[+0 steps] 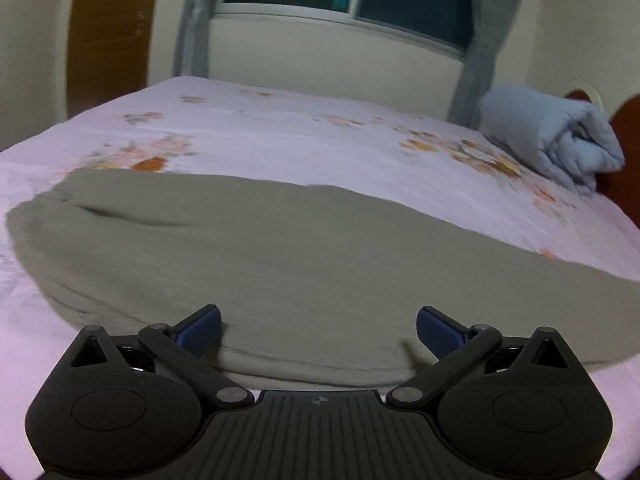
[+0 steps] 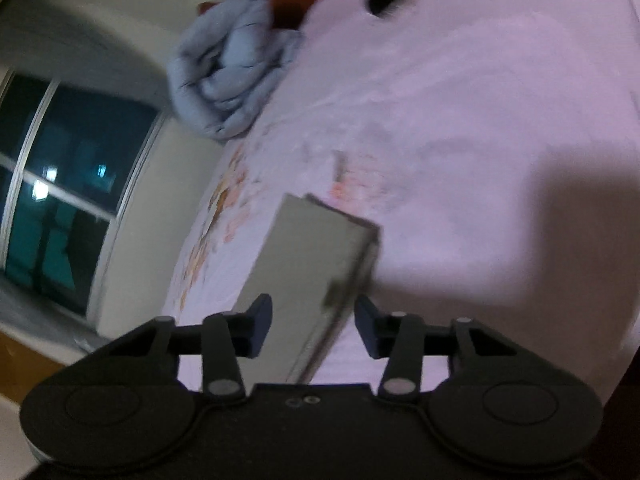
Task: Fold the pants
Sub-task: 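Grasp the folded pants edge with the right gripper and hold it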
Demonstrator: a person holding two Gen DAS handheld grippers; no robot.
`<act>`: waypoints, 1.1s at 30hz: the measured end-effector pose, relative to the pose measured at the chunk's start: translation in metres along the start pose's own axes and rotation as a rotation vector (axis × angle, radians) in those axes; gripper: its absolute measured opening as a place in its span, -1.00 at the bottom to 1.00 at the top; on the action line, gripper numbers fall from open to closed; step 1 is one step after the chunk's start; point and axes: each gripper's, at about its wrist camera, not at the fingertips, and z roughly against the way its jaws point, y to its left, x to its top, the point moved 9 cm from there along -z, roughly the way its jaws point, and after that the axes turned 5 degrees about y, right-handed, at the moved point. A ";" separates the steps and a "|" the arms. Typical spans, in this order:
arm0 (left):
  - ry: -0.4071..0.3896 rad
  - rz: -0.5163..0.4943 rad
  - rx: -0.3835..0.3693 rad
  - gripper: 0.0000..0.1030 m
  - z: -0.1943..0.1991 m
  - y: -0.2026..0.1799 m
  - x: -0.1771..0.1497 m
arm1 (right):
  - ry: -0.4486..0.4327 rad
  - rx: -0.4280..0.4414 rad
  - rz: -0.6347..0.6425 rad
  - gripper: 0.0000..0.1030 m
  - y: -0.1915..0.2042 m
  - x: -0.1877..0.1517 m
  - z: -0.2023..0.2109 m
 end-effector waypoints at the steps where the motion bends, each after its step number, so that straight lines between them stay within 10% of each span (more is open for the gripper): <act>1: 0.005 -0.011 -0.005 1.00 0.001 -0.007 -0.002 | 0.000 0.001 -0.010 -0.33 -0.004 0.001 -0.005; 13: 0.022 -0.036 -0.025 1.00 -0.009 -0.048 -0.007 | -0.006 0.070 -0.067 -0.67 -0.027 -0.008 -0.008; 22: 0.031 -0.086 -0.102 1.00 -0.022 -0.176 -0.024 | -0.005 0.086 -0.038 -0.67 -0.023 -0.007 -0.013; 29: 0.099 -0.298 0.045 1.00 -0.041 -0.225 -0.071 | 0.015 0.105 -0.029 -0.68 -0.025 -0.005 -0.009; 33: 0.054 -0.235 0.018 1.00 -0.021 -0.223 -0.062 | 0.018 0.117 -0.024 -0.66 -0.024 -0.004 -0.009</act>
